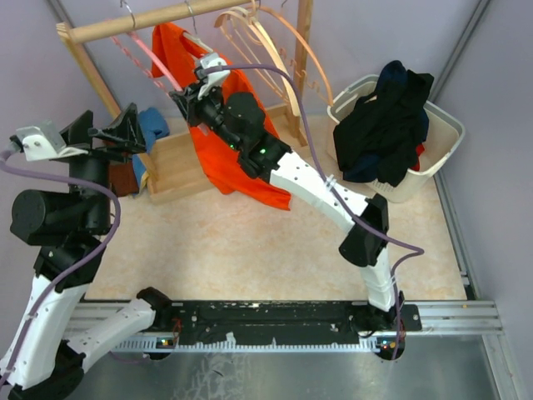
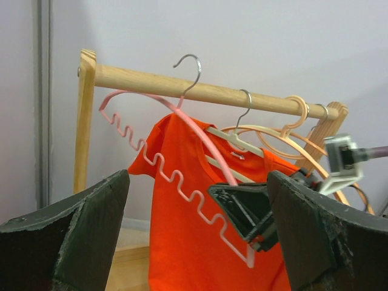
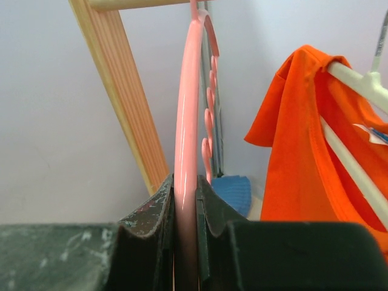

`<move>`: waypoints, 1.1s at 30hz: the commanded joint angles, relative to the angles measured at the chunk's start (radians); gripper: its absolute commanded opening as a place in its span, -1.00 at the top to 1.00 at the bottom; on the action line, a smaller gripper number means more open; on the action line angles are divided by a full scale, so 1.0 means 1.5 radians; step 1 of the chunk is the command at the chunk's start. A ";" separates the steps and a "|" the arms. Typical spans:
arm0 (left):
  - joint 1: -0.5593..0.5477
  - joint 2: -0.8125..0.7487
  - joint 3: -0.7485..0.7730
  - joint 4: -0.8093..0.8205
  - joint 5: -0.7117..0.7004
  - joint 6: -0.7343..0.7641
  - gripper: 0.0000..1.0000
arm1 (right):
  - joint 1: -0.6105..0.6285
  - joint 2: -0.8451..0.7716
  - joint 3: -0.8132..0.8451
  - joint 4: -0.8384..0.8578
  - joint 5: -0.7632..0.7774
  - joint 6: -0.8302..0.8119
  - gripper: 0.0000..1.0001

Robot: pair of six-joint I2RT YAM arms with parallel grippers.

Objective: Remove the t-shirt from the hanger
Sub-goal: Place the hanger on the clothesline, then remove the T-shirt from the hanger.

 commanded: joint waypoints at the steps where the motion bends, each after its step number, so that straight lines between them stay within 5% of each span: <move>1: -0.003 -0.011 -0.001 0.009 0.032 -0.013 -0.99 | -0.005 0.032 0.083 0.041 -0.017 0.024 1.00; 5: -0.003 -0.005 0.010 -0.002 0.030 -0.009 -0.99 | -0.005 0.048 0.101 0.021 -0.020 0.035 1.00; 10: -0.003 0.009 0.022 -0.005 0.033 -0.002 -0.99 | -0.005 0.033 0.095 -0.012 -0.027 0.035 0.09; 12: -0.003 0.017 0.028 -0.009 0.037 0.000 -0.99 | -0.005 0.010 0.080 -0.020 -0.026 0.027 -0.04; 25: -0.003 0.121 0.091 -0.020 0.139 0.009 -0.99 | -0.008 -0.199 -0.026 -0.074 0.004 -0.089 -0.13; 33: -0.002 0.168 0.151 -0.035 0.168 0.014 -0.98 | -0.072 -0.135 0.116 -0.204 -0.010 -0.090 -0.11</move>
